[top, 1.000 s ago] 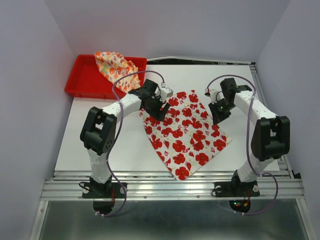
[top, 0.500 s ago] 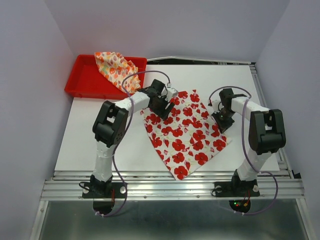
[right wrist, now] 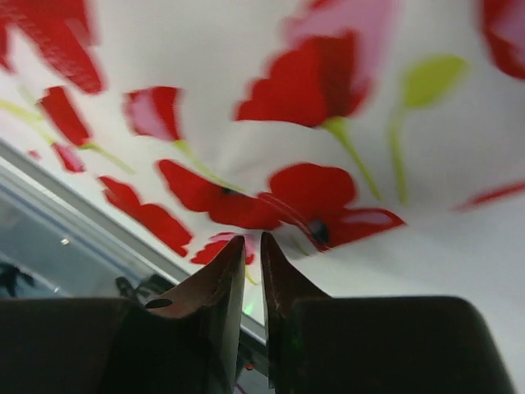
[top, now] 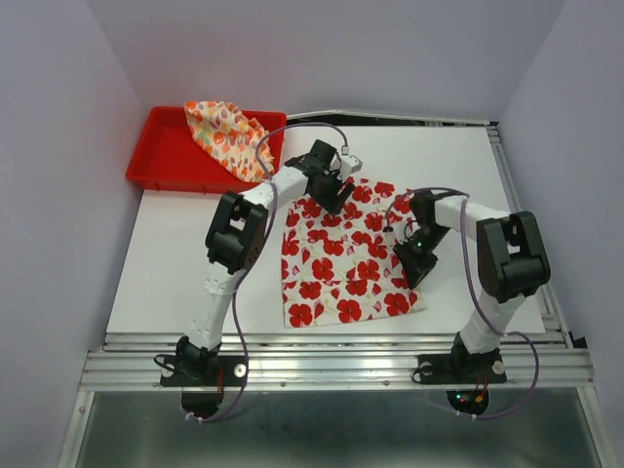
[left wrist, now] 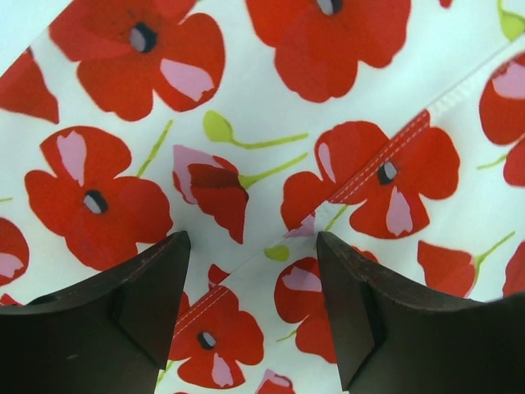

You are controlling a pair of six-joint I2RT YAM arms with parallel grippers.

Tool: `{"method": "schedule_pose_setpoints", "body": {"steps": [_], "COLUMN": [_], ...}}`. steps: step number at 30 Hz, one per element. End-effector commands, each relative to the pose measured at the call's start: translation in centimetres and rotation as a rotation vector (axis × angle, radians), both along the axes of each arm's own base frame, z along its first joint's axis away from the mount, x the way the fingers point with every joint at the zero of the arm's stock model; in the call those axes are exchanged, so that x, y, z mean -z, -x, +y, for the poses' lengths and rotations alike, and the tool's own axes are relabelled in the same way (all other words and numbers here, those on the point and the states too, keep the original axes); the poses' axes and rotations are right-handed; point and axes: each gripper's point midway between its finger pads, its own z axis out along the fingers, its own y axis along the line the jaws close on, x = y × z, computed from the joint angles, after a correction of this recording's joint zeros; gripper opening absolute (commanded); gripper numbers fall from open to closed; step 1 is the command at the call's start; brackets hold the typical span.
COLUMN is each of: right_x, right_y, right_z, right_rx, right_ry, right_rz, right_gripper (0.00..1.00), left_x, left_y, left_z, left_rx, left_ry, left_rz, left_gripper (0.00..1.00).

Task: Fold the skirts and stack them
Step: Flatten the skirt out

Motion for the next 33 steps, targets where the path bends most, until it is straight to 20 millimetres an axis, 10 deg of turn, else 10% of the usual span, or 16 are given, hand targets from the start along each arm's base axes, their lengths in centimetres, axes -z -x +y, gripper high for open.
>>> {"method": "schedule_pose_setpoints", "body": {"steps": [1,9,18,27,33], "right_x": [-2.8,-8.9,-15.6,-14.3,-10.8], "right_y": [3.6,-0.9,-16.6,-27.4,-30.7], "right_z": [4.2,6.0,3.1,1.6,0.7], "right_rx": [-0.087,-0.099,0.052,0.021,-0.031], "right_ry": [-0.191,-0.299,-0.154,-0.068,-0.038], "right_rz": [0.113,-0.114,-0.680,-0.880,-0.871], "right_gripper": [0.21,0.22,0.38,0.39,0.39], "left_x": [0.1,-2.7,-10.7,-15.9,-16.6], "left_y": [0.9,3.7,5.8,-2.7,-7.6], "left_z": [-1.4,-0.9,0.1,2.8,4.8], "left_rx": [0.050,0.106,0.246,0.212,0.176], "left_ry": [0.000,0.027,0.068,0.073,0.126], "left_rz": [0.043,0.020,-0.110,-0.301,-0.370], "left_gripper": [0.75,0.78,0.86,0.88,0.83]}}
